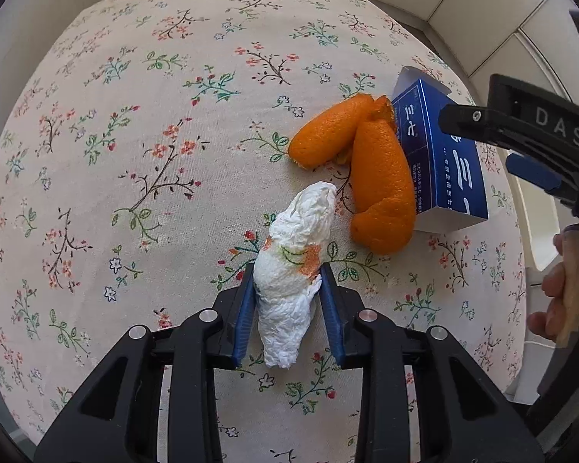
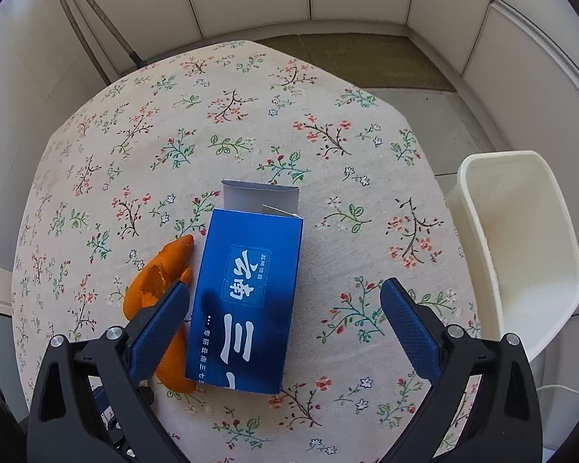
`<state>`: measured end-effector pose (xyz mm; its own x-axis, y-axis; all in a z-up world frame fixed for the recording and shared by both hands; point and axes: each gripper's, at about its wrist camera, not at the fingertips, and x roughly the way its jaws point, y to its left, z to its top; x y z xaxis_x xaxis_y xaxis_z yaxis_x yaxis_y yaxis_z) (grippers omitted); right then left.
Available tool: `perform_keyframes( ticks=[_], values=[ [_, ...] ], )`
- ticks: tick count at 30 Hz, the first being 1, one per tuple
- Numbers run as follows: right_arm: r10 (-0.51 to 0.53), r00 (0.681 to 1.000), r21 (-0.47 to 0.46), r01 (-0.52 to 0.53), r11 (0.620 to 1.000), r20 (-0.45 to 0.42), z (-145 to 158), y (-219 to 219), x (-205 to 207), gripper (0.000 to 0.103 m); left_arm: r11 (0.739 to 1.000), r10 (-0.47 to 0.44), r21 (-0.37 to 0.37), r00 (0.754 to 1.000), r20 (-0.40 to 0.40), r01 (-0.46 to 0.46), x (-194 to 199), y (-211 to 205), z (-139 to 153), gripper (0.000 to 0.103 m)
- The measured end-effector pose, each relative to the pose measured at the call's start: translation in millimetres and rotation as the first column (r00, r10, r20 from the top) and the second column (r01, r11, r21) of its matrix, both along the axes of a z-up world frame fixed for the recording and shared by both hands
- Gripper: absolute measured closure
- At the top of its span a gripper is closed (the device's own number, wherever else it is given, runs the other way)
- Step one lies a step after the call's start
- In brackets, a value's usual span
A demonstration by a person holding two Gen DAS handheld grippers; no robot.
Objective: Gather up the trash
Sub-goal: 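Grasp the crumpled tissue with the left tool while the right grasps the blue box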
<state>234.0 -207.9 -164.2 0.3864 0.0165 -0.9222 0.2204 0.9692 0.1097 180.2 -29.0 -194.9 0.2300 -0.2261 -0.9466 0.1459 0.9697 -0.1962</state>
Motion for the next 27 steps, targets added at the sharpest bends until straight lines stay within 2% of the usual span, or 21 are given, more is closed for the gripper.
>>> perform_keyframes(
  ticks=[2, 7, 15, 16, 18, 19, 20, 27],
  values=[
    [-0.010, 1.000, 0.016, 0.011, 1.000, -0.020, -7, 1, 5, 0.007, 0.999, 0.010, -0.033, 1.000, -0.011, -0.011, 2, 7, 0, 0.071],
    [-0.037, 0.998, 0.063, 0.041, 0.997, -0.054, -19, -1, 11, 0.007, 1.000, -0.016, -0.012, 1.000, 0.002, 0.016, -2, 1, 4, 0.074],
    [-0.062, 0.996, 0.158, 0.072, 0.985, -0.070, -27, -4, 16, 0.007, 0.997, 0.061, -0.052, 0.997, 0.037, -0.060, -8, 27, 26, 0.074],
    [-0.062, 0.996, 0.167, 0.073, 0.983, -0.070, -29, -3, 17, 0.010, 0.996, 0.071, -0.053, 0.996, 0.044, -0.069, -9, 29, 30, 0.074],
    [-0.054, 0.996, 0.187, 0.067, 0.980, -0.073, -32, 0, 18, 0.023, 0.995, 0.083, -0.052, 0.995, 0.062, -0.080, -8, 37, 37, 0.074],
    [-0.045, 0.996, 0.207, 0.061, 0.976, -0.080, -33, 2, 19, 0.042, 0.995, 0.090, -0.051, 0.994, 0.070, -0.086, -9, 39, 40, 0.074],
    [-0.039, 0.996, 0.205, 0.054, 0.977, -0.078, -33, 4, 19, 0.047, 0.995, 0.095, -0.052, 0.993, 0.075, -0.091, -9, 39, 42, 0.074],
    [-0.008, 1.000, 0.188, 0.011, 0.982, -0.018, -19, 10, 14, 0.048, 0.988, 0.144, -0.066, 0.982, 0.119, -0.137, -9, 51, 61, 0.074]
  ],
)
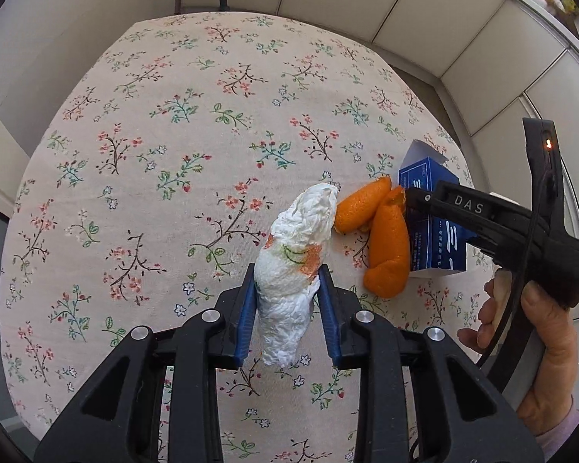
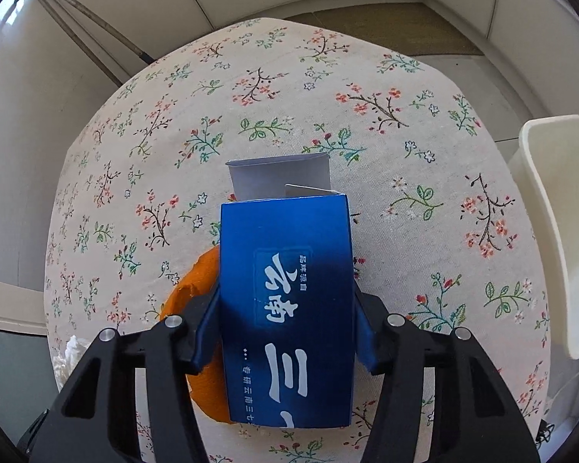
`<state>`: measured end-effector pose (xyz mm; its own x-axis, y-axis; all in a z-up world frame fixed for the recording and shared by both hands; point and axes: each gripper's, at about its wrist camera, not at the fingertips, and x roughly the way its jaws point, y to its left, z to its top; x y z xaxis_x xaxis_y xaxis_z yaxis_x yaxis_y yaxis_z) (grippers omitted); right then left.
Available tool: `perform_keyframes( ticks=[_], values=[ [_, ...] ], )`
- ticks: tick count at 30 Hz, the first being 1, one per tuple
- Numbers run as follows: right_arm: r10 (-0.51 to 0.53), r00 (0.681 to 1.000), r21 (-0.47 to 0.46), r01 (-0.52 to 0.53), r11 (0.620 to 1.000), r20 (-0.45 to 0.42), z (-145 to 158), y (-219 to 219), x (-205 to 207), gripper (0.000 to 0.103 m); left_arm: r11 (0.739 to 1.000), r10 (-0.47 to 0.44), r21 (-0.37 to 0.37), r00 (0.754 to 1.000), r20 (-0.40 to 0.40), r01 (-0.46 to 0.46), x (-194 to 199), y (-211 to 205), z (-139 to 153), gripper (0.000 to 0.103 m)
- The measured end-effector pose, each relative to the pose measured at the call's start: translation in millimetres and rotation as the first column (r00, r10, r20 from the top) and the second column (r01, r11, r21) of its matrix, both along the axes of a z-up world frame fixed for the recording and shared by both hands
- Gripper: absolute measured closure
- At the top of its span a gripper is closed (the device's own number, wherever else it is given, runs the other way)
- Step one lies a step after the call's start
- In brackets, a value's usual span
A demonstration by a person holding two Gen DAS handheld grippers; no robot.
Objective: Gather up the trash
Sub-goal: 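Grasp the crumpled tissue with the left tool while the right grasps the blue box, then carry the blue box to the bin and open the right tool while the left holds the tissue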
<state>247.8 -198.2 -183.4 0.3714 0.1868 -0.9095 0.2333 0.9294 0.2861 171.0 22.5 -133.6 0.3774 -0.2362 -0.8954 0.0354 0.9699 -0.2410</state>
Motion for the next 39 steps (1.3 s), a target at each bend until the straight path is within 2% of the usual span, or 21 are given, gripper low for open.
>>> perform_keyframes(
  ticks=[12, 21, 28, 32, 39],
  values=[
    [0.026, 0.986, 0.007, -0.027, 1.000, 0.167, 61, -5, -18, 0.048, 0.997, 0.067, -0.051, 0.992, 0.102, -0.062, 12, -2, 37, 0.074],
    [0.024, 0.951, -0.043, -0.011, 0.999, 0.307, 107, -25, -43, 0.048, 0.995, 0.059, -0.090, 0.983, 0.173, -0.044, 10, -20, 63, 0.074],
    [0.000, 0.920, -0.081, 0.034, 0.996, 0.393, 138, -57, -62, 0.048, 0.994, 0.027, -0.105, 0.979, 0.203, -0.006, 10, -44, 73, 0.074],
    [-0.027, 0.908, -0.075, 0.064, 0.995, 0.418, 149, -78, -71, 0.048, 0.993, 0.008, -0.113, 0.977, 0.214, 0.016, 11, -60, 76, 0.074],
    [-0.088, 0.877, -0.121, 0.163, 0.979, 0.473, 162, -125, -92, 0.048, 0.990, -0.031, -0.127, 0.971, 0.237, 0.063, 12, -96, 79, 0.074]
  ],
)
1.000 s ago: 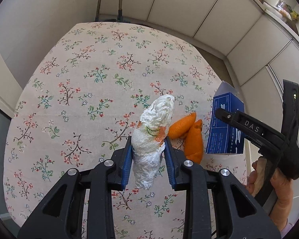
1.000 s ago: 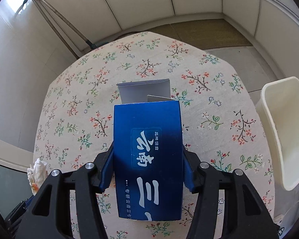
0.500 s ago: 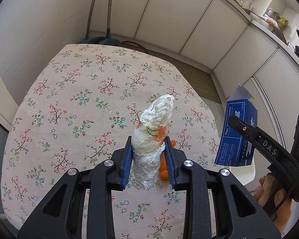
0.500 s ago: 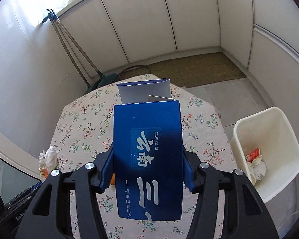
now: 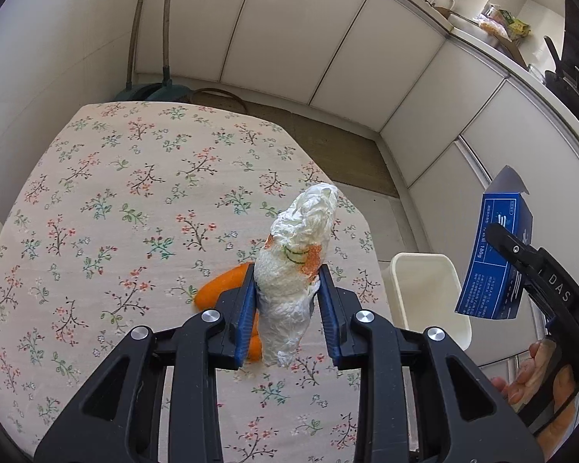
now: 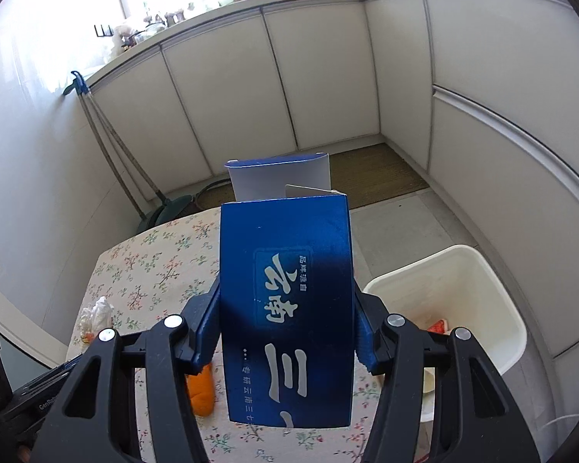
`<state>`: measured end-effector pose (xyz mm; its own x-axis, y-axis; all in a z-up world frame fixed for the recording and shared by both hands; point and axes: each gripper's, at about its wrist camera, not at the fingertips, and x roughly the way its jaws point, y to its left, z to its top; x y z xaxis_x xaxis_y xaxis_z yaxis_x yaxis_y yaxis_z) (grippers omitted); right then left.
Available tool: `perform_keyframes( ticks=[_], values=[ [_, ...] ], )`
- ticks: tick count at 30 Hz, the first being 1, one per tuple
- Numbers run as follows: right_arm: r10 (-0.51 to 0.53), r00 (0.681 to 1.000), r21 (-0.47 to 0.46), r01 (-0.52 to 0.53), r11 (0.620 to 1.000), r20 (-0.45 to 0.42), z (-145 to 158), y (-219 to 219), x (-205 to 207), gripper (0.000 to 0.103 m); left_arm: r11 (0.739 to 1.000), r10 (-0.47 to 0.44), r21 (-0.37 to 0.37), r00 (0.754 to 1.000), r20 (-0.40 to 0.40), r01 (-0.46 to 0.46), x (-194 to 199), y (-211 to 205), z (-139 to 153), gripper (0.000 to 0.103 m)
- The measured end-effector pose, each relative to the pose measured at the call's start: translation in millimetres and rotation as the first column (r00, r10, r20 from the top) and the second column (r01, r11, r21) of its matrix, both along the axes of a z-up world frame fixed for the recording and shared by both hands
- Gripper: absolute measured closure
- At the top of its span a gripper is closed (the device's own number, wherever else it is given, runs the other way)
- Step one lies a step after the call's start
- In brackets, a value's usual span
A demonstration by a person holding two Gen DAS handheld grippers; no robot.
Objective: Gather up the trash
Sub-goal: 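Carry the blue box to the bin and open the right tool while the left holds the tissue, then lower the crumpled tissue into the white bin and open the left tool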
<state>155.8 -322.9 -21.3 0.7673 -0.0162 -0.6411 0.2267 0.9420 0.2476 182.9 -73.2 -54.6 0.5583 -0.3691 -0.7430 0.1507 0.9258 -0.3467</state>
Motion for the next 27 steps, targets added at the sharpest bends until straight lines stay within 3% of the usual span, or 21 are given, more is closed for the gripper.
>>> perform_keyframes(
  ticks=[10, 15, 16, 17, 19, 27],
  values=[
    [-0.242, 0.968, -0.093, 0.247, 0.965, 0.059, 2, -92, -17, 0.047, 0.997, -0.079, 0.001, 0.997, 0.020, 0.079, 0, -64, -3, 0.074],
    [-0.310, 0.949, -0.107, 0.315, 0.943, 0.064, -3, -123, -22, 0.046, 0.993, -0.118, -0.004, 0.993, 0.028, 0.118, -1, -96, -5, 0.074],
    [-0.324, 0.944, -0.113, 0.329, 0.937, 0.066, -3, -127, -23, 0.044, 0.992, -0.125, -0.006, 0.992, 0.029, 0.126, -2, -102, -5, 0.074],
    [-0.337, 0.939, -0.123, 0.343, 0.931, 0.068, -4, -131, -25, 0.032, 0.991, -0.132, -0.009, 0.991, 0.030, 0.132, -2, -108, -5, 0.074],
    [-0.360, 0.931, -0.136, 0.366, 0.921, 0.065, -5, -140, -28, 0.019, 0.989, -0.148, -0.018, 0.988, 0.031, 0.149, -2, -120, -6, 0.074],
    [-0.448, 0.892, -0.150, 0.453, 0.879, 0.068, -3, -177, -54, 0.010, 0.975, -0.221, -0.022, 0.974, 0.049, 0.222, -4, -170, -3, 0.074]
  ],
)
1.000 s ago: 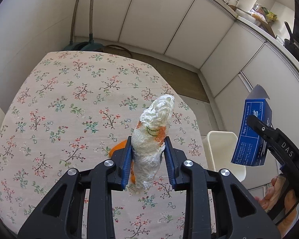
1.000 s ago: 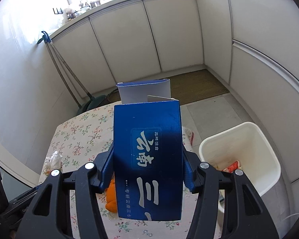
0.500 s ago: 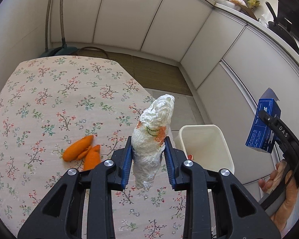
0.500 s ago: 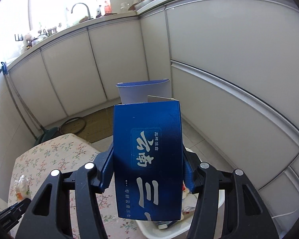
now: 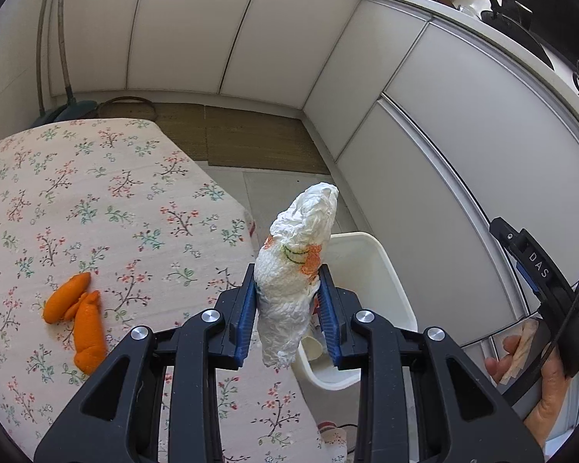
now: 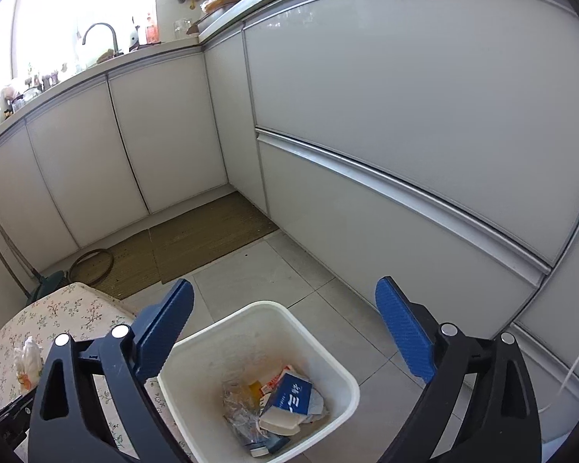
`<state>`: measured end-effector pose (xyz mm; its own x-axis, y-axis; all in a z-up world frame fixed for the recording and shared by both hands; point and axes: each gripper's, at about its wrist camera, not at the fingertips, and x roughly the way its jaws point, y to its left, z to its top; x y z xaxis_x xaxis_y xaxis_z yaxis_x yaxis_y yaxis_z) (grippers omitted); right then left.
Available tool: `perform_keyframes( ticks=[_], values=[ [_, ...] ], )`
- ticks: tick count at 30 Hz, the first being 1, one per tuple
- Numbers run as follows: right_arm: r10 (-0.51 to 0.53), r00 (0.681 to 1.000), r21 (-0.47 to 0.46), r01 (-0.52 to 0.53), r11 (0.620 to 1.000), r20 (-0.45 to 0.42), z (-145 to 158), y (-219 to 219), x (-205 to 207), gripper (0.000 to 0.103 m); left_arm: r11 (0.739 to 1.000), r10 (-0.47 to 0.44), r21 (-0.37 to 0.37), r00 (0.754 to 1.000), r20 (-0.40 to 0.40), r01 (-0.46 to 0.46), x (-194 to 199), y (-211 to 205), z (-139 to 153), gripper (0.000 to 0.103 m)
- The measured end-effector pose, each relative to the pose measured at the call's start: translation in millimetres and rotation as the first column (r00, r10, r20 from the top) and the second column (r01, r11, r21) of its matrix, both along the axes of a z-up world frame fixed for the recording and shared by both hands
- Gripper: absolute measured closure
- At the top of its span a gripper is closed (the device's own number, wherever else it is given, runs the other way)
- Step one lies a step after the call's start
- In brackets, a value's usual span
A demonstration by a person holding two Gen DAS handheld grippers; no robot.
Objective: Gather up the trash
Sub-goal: 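Lower the crumpled tissue into the white bin and open the left tool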
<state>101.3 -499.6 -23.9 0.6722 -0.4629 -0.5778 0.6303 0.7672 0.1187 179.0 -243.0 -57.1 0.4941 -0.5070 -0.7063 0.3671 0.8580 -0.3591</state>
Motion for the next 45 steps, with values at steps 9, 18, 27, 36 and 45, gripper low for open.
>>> perform_keyframes(
  ticks=[9, 18, 27, 36, 45],
  values=[
    [-0.074, 0.997, 0.035, 0.074, 0.997, 0.009, 5, -39, -25, 0.009, 0.998, -0.064, 0.009, 0.998, 0.016, 0.064, -1, -50, 7, 0.074],
    [-0.112, 0.994, 0.046, 0.113, 0.993, -0.010, 2, -66, -47, 0.008, 0.990, -0.135, 0.036, 0.991, 0.027, 0.134, -5, -91, 8, 0.074],
    [-0.175, 0.984, 0.063, 0.177, 0.982, -0.043, -7, -94, -68, 0.008, 0.975, -0.212, 0.078, 0.977, 0.022, 0.210, -2, -143, -1, 0.073],
    [-0.203, 0.977, 0.067, 0.207, 0.976, -0.065, -12, -107, -75, 0.008, 0.967, -0.231, 0.111, 0.973, -0.003, 0.230, 2, -166, -12, 0.059],
    [-0.157, 0.983, 0.057, 0.162, 0.985, -0.094, -14, -89, -65, 0.008, 0.970, -0.182, 0.164, 0.983, 0.015, 0.177, 4, -147, -16, 0.049]
  ],
)
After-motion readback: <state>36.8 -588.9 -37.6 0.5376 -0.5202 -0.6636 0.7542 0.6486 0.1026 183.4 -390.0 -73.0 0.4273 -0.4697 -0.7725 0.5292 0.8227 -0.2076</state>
